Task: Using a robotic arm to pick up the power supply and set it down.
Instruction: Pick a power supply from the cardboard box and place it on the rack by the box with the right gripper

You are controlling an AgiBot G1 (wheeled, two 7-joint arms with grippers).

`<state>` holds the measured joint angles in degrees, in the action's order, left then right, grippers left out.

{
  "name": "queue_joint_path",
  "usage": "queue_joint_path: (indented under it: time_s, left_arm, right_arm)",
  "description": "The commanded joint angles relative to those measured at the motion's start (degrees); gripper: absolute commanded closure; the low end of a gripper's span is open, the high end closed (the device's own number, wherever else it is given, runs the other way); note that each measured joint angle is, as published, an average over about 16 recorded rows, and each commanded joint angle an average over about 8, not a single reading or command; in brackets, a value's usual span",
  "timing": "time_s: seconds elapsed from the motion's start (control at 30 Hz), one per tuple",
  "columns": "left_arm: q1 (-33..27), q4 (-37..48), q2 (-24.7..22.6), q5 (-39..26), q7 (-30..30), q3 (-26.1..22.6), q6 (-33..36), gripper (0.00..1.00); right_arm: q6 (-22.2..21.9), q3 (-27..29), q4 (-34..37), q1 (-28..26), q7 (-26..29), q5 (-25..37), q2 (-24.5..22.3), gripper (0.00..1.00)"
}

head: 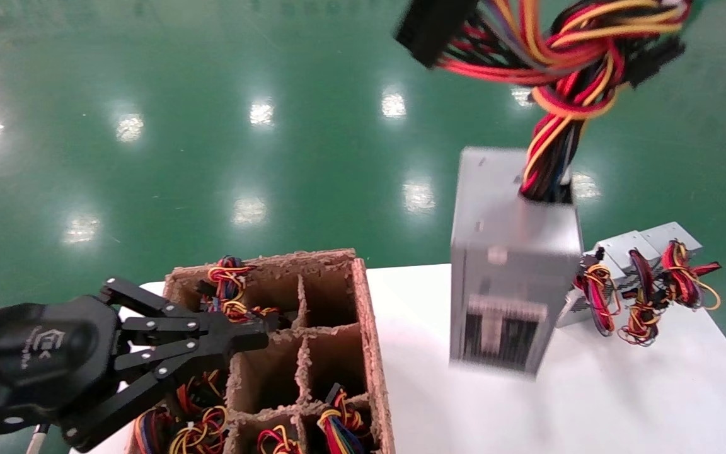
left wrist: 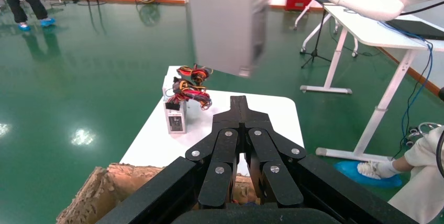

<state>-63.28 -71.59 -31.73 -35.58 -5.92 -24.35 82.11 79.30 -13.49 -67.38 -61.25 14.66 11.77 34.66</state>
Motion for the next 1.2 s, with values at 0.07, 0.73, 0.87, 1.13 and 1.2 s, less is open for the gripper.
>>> queue_joint_path:
  time_s: [0.07,0.73,0.87,1.13,1.2]
  left_arm:
    - [0.0,0.0,0.0,0.0,0.0,0.0,0.0,1.0]
    - [0.0,0.0,0.0,0.0,0.0,0.0,0.0,1.0]
    - [0.0,0.0,0.0,0.0,0.0,0.0,0.0,1.0]
    - [0.0,0.0,0.0,0.0,0.0,0.0,0.0,1.0]
    - [0.0,0.0,0.0,0.0,0.0,0.0,0.0,1.0]
  right_arm:
    - [-1.74,1.17,1.3,0.96,-1.04,-0.6,-0.94,1.0]
    - [-18.93,1.52,4.23,12.69,-5.16,3.15,-4.37,1.0]
    - [-22.34,0.72,4.34,14.17,-5.94,4.11,-2.8,1.0]
    - [-27.41,-1.33,7.36,15.73,-7.08,5.61,1.9,1.0]
    - [-28.48,-1.88,8.41,15.7,-7.26,5.98,3.2,1.0]
